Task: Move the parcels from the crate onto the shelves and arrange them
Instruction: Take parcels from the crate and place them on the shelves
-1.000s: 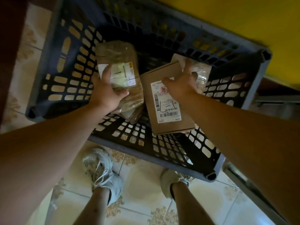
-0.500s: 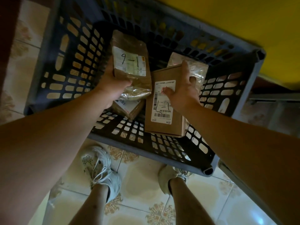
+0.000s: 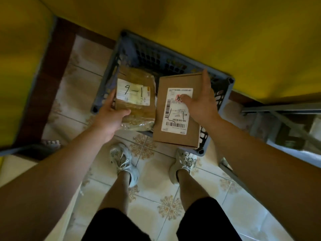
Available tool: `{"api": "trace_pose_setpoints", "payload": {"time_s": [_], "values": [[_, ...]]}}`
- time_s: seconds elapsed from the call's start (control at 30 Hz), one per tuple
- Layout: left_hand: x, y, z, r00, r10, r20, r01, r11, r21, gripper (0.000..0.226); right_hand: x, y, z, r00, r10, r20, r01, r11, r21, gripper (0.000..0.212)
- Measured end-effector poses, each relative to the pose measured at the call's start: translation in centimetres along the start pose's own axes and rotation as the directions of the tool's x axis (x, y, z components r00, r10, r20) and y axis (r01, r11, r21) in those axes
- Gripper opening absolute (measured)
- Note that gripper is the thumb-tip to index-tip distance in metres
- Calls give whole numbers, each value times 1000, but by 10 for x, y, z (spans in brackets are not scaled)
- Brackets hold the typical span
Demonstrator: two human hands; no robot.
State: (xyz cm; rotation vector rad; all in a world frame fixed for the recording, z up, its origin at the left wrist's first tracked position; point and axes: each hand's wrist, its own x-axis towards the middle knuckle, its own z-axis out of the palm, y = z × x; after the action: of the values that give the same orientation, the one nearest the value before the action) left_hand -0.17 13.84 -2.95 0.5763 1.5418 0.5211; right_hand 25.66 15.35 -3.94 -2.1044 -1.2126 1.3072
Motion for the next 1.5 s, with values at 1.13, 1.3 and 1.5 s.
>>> {"api": "trace_pose_setpoints", "payload": {"time_s": [1.13, 1.3, 1.5], "values": [[-597, 134, 22, 506, 703, 499, -769, 630, -108, 81, -648, -154, -266, 639, -146, -755, 360, 925, 126, 97], [-666, 58, 111, 417, 659, 626, -774, 619, -135, 71, -764, -45, -301, 552, -38, -833, 297, 942, 155, 99], [-746, -41, 223, 330, 519, 788, -704, 692, -161, 68, -903, 82, -332, 417, 172, -893, 208, 938, 278, 98]]}}
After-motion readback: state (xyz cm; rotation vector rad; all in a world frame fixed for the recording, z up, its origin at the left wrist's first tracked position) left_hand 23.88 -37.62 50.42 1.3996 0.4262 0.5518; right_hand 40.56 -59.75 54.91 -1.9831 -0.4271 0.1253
